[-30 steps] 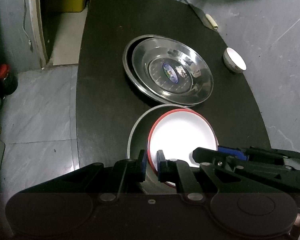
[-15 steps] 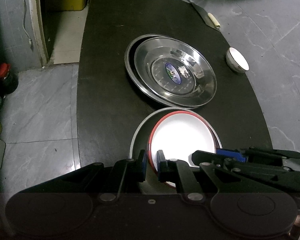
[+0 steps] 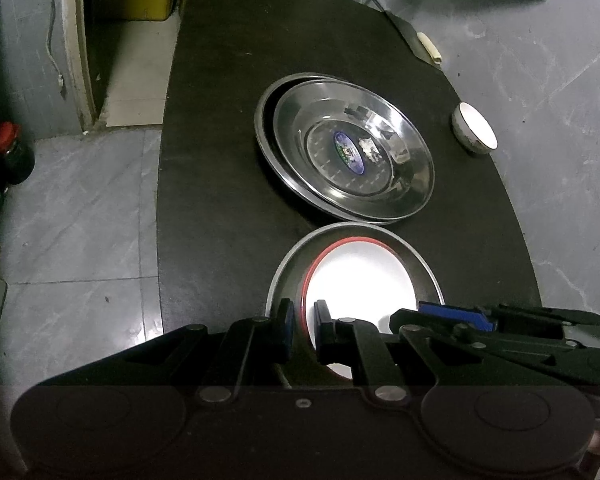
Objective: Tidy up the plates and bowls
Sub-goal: 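Carry the white bowl into the saucepan and open the left gripper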
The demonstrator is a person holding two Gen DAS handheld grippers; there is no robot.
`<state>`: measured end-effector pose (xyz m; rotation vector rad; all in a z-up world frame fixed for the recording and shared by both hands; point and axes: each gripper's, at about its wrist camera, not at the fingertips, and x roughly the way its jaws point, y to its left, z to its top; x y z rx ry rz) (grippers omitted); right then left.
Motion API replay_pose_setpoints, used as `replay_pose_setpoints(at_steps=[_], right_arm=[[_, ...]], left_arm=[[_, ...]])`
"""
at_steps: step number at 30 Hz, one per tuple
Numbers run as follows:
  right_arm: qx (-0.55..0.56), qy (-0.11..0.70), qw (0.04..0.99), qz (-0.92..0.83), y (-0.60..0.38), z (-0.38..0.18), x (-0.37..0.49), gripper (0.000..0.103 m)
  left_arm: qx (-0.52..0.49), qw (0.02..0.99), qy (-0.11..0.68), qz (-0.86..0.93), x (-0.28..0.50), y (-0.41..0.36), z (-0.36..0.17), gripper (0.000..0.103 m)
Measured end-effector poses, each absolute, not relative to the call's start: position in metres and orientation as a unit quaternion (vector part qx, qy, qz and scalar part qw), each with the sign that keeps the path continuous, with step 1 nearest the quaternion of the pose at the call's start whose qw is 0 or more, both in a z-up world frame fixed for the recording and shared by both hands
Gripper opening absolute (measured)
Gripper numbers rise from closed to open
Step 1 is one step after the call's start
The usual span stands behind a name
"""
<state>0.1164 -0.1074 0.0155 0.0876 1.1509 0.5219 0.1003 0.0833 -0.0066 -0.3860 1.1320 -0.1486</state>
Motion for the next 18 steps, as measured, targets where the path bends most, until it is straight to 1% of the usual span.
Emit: replay_pose_setpoints(at_steps=[7, 13, 14, 16, 18], right_arm=[[0.040, 0.525, 0.815, 0.243, -0.112, 0.021, 0.114, 0.023], [0.034, 0.502, 0.829, 0.243, -0.116, 0.032, 0.110, 0.024], [0.028, 0.497, 0.834, 0.239, -0.117, 0.035, 0.109, 0.026], [0.003, 0.485, 0.847, 0.220, -0.118, 0.042, 0.108, 0.039], [-0.017, 0.473, 0.857, 0.203, -0.120, 0.050, 0.106, 0.045]], left_arm=[[-0.189, 0.823, 0.530, -0.070, 0.099, 0.088, -0.005, 0.012], [-0.191, 0.827, 0.523, -0.077, 0.099, 0.086, 0.003, 0.029], [-0.190, 0.828, 0.521, -0.078, 0.099, 0.085, 0.005, 0.031], [-0.187, 0.834, 0.513, -0.076, 0.099, 0.084, 0.010, 0.032], [-0.186, 0.842, 0.501, -0.071, 0.098, 0.083, 0.015, 0.035]])
